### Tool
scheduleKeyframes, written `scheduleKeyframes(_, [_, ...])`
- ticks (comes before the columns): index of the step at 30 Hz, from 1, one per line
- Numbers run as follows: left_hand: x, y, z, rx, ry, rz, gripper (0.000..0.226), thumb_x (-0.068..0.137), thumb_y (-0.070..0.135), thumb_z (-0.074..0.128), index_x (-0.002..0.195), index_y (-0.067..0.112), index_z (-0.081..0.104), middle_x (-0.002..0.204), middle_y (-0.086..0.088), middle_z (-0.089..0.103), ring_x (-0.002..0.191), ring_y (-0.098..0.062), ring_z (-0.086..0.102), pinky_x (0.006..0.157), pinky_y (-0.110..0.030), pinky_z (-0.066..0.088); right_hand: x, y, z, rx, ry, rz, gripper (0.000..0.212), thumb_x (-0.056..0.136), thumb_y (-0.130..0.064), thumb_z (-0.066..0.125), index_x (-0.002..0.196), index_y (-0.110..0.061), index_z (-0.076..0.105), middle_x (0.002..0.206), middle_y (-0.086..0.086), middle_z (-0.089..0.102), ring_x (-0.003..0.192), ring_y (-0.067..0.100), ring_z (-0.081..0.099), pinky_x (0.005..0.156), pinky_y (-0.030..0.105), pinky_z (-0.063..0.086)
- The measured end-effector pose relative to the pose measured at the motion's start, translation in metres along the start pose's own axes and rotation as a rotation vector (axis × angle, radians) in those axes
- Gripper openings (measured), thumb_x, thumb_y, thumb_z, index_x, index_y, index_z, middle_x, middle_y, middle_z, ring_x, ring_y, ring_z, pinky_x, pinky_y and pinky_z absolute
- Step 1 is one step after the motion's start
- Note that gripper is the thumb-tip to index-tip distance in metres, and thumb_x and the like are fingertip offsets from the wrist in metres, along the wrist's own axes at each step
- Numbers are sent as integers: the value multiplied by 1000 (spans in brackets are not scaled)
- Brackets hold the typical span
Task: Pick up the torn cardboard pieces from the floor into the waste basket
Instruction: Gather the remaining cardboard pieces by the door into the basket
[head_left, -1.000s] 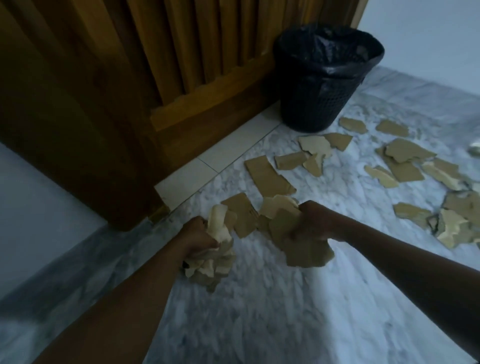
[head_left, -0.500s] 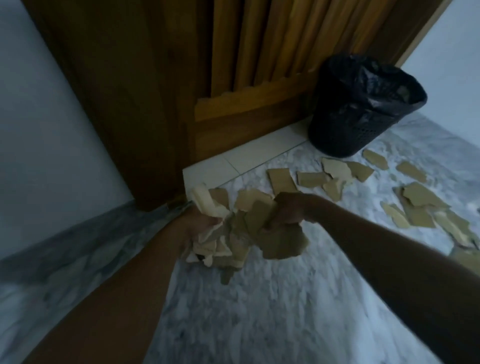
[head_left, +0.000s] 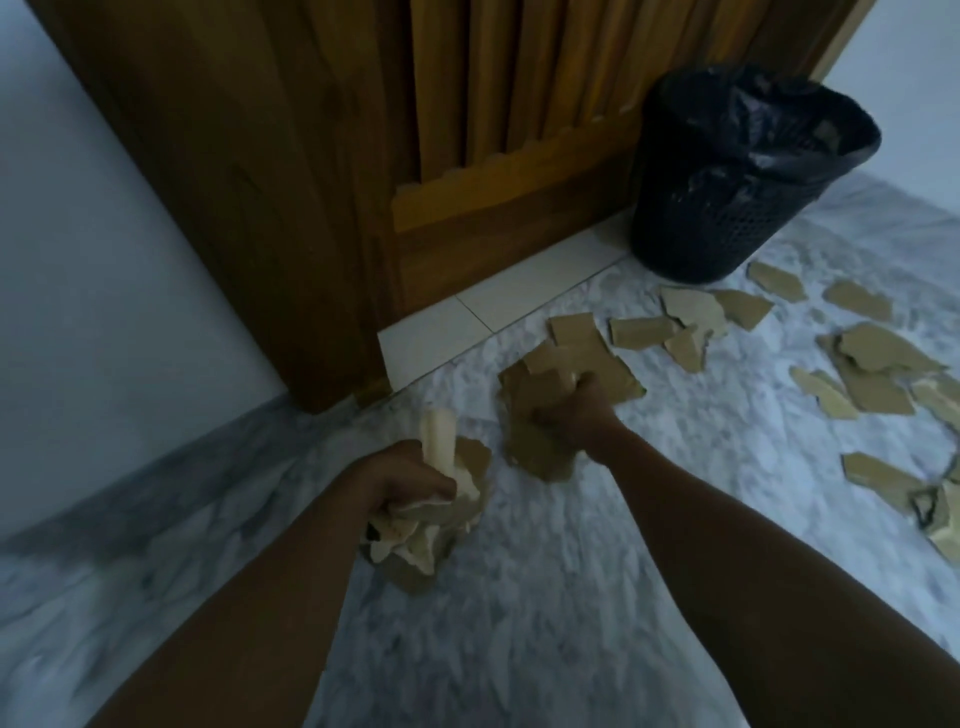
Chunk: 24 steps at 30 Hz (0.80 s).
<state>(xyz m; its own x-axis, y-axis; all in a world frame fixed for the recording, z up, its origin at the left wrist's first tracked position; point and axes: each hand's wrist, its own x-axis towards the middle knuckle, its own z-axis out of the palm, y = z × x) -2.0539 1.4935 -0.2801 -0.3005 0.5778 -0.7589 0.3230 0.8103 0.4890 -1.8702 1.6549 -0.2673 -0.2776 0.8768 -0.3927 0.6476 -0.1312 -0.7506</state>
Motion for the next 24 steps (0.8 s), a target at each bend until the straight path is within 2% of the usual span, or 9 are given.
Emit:
scheduleKeyframes(2, [-3,3,11,138,25,43,98,65,39,85,143,13,32,139,-10,46,121,-31,52,93,-38,50,3,1,-17,115,55,-21,71,70,-11,87,127,-5,46,119,7,54,104,21,54,83,40,51])
scheduleKeyframes(6, [-1,4,30,207,128,118,99,60,30,92,134,12,28,137,-13,49,123,-30,52,94,-40,50,12,10,-48,234,134,101,74,66,-22,89,129,-10,53,122,8,62,110,30,62,87,49,56])
scheduleKeyframes(9, [1,17,32,225,147,93,111,57,31,93,140,7,23,141,-14,45,127,-30,49,97,-38,47,16,21,-57,191,148,200,67,67,-26,89,123,-6,58,117,11,64,103,32,64,82,52,58])
scheduleKeyframes(13, [10,36,32,380,157,17,130,55,42,93,147,0,12,149,-18,30,136,-31,37,104,-37,43,25,23,-56,64,153,216,62,67,-32,86,116,-4,61,110,14,67,98,34,66,77,54,59])
scheduleKeyframes(15, [14,40,32,459,183,-19,128,57,48,91,146,1,13,149,-18,23,138,-33,31,107,-38,38,34,16,-56,34,160,243,71,66,-38,85,122,-4,57,115,14,64,102,36,64,75,54,59])
scheduleKeyframes(18, [14,42,36,575,252,-29,116,66,51,84,145,3,14,147,-18,23,136,-33,28,110,-38,32,58,11,-53,-61,118,265,101,48,-53,82,133,-8,51,126,13,56,112,37,57,80,52,58])
scheduleKeyframes(20, [19,40,38,572,275,-50,115,63,49,87,144,6,17,146,-18,25,134,-33,30,108,-38,33,66,6,-50,-145,94,287,99,58,-53,81,139,-8,45,134,13,50,119,36,52,85,50,57])
scheduleKeyframes(22, [23,38,38,531,289,-78,122,55,50,90,143,8,17,146,-18,26,134,-34,31,105,-39,36,66,6,-42,-293,92,274,87,78,-50,73,144,-6,37,140,16,43,127,36,46,101,48,48])
scheduleKeyframes(24, [26,36,35,506,260,-91,130,50,52,92,145,8,14,147,-17,27,135,-35,29,106,-41,36,68,11,-30,-390,88,254,82,83,-52,67,145,-8,36,142,15,43,130,33,43,107,43,39])
